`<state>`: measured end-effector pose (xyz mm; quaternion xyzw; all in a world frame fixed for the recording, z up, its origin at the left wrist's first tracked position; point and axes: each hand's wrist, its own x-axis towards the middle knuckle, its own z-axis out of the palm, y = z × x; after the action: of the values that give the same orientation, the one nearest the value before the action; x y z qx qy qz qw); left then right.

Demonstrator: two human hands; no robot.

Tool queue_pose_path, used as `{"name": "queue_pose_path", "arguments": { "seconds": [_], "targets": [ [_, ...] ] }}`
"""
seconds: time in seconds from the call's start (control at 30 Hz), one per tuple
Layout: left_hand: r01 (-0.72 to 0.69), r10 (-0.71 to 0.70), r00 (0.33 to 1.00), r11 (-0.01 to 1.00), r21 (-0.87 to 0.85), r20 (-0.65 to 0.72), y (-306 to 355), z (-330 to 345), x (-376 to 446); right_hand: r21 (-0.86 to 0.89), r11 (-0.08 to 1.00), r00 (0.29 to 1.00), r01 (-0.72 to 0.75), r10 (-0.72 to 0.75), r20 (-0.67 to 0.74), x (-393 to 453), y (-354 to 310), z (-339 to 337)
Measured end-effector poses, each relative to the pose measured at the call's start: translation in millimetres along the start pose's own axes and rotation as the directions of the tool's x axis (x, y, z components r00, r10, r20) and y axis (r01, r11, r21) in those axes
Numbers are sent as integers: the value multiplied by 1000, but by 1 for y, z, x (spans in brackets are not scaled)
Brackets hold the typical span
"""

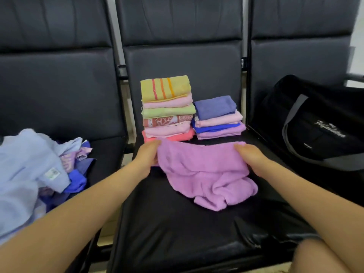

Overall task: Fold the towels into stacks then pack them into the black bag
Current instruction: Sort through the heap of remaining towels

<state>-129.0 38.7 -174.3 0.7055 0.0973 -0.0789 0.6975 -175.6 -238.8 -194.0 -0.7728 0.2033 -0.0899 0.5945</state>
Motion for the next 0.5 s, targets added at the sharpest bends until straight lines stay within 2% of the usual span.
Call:
{"name": "queue_pose_path", "arguments": {
  "seconds": [0.07,0.13,0.2,0.27,0.37,0.43,0.5],
  "targets": [
    [-47,34,998,967,249,54,-16,-3,-7,-123,991,999,-48,45,-25,-6,5,-5],
    [-136,108,991,846,515,85,-34,-9,-15,-181,976,992,-119,123,11,-12,4,-9],
    [-227,202,973,710,667,116,-47,-12,-24,-301,939,978,-165,195,70,-23,1,-16],
    [-295,236,953,582,758,189,-57,-10,-33,-403,899,961,-172,243,131,-30,3,-22],
    [-345,212,936,384,856,282,-70,1,-44,-509,850,942,-139,271,196,-40,6,-29],
    [-344,211,934,324,881,287,-77,11,-50,-584,807,934,-82,266,237,-43,9,-30],
    [-297,181,951,326,897,249,-75,22,-52,-547,837,925,-34,234,299,-47,9,-29]
  ]
}}
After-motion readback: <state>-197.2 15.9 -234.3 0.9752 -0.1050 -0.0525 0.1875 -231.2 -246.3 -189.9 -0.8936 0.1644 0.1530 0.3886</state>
